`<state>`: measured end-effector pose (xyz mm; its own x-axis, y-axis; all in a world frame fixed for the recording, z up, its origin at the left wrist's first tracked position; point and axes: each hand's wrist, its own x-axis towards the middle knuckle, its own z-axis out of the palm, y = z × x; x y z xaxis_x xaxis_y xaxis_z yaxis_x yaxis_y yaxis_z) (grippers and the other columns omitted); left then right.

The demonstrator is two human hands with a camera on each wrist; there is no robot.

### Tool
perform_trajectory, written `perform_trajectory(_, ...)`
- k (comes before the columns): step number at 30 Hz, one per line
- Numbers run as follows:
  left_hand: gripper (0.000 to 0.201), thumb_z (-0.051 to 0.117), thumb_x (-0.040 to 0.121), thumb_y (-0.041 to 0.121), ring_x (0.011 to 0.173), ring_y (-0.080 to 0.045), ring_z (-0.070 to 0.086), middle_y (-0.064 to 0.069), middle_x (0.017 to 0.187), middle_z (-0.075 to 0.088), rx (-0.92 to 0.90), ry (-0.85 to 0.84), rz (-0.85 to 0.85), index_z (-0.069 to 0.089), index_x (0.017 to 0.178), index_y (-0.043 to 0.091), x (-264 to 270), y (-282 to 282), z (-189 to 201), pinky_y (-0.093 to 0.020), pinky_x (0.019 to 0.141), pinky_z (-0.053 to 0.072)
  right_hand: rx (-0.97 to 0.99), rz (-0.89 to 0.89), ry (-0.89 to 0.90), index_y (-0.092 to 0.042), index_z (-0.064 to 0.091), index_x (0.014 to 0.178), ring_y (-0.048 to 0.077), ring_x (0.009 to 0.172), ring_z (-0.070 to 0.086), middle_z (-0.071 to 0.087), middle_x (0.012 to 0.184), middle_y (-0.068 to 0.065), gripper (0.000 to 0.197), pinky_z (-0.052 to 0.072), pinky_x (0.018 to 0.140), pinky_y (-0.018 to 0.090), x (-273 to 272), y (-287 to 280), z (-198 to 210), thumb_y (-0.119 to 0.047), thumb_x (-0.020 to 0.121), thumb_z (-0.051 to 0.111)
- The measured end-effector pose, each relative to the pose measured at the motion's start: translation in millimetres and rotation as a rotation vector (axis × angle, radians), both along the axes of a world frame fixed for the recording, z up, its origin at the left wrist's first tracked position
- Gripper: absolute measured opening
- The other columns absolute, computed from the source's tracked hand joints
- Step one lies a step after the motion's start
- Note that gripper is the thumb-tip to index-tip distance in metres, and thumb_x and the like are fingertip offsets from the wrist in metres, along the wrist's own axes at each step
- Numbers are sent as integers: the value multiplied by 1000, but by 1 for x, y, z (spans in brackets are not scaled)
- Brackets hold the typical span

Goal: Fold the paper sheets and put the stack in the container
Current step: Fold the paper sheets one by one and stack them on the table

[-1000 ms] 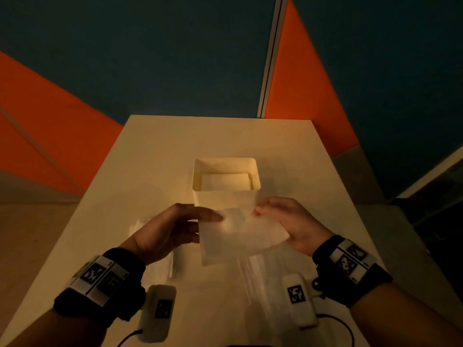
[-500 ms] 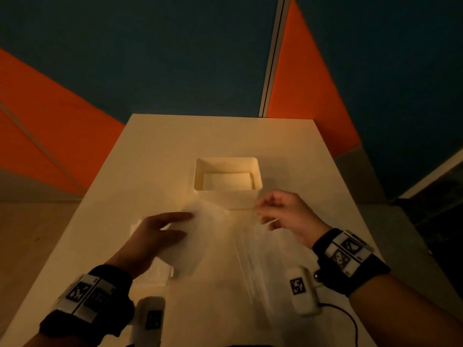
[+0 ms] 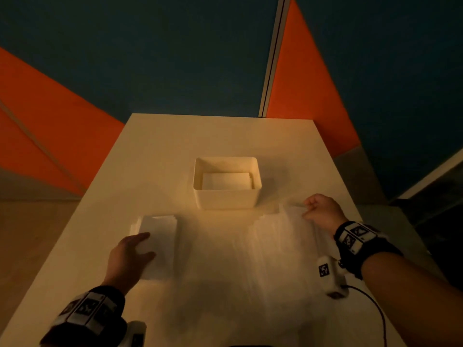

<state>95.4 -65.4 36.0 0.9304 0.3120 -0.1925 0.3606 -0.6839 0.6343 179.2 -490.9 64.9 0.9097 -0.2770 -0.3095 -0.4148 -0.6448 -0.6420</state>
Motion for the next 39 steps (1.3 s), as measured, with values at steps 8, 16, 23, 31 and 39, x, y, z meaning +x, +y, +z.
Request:
perform_trajectory(8, 49, 80, 72, 24, 125, -42, 39, -26, 135, 43, 256, 103, -79, 65, 118, 15, 4, 6, -10, -45, 105, 30, -380, 343, 332, -27, 25, 147, 31, 136, 27, 27, 151, 0, 95, 30, 111, 42, 6, 5, 6, -27, 70, 81)
perform_trajectory(16, 51, 74, 77, 33, 106, -40, 52, -18, 133, 45, 264, 60, -69, 58, 124, 21, 9, 5, -6, -51, 90, 47, -495, 354, 334, -31, 39, 137, 28, 129, 37, 40, 139, -2, 89, 31, 106, 43, 13, -1, 9, -39, 62, 85)
perform_trajectory(23, 51, 71, 79, 36, 110, -38, 50, -14, 138, 42, 266, 33, -114, 54, 125, 25, 16, -9, 8, -54, 90, 47, -417, 269, 76, -29, 61, 90, 22, 104, 57, 61, 107, -5, 21, 36, 94, 38, 5, -8, 16, -27, 75, 76)
perform_trajectory(31, 41, 69, 82, 28, 108, -21, 50, -1, 131, 47, 62, -14, -292, 56, 121, 29, 23, -45, 35, -38, 89, 46, -128, 472, 67, -21, 62, 84, 21, 83, 62, 65, 86, 2, 26, 49, 70, 28, -6, -1, 61, -7, 71, 79)
perform_trajectory(39, 42, 70, 76, 43, 106, -5, 56, 10, 117, 58, -534, 271, -473, 55, 114, 35, 21, -98, 67, -22, 86, 47, 428, 358, -136, -21, 59, 108, 16, 95, 66, 69, 104, 2, 37, 55, 80, 31, -25, 53, 104, -1, 79, 71)
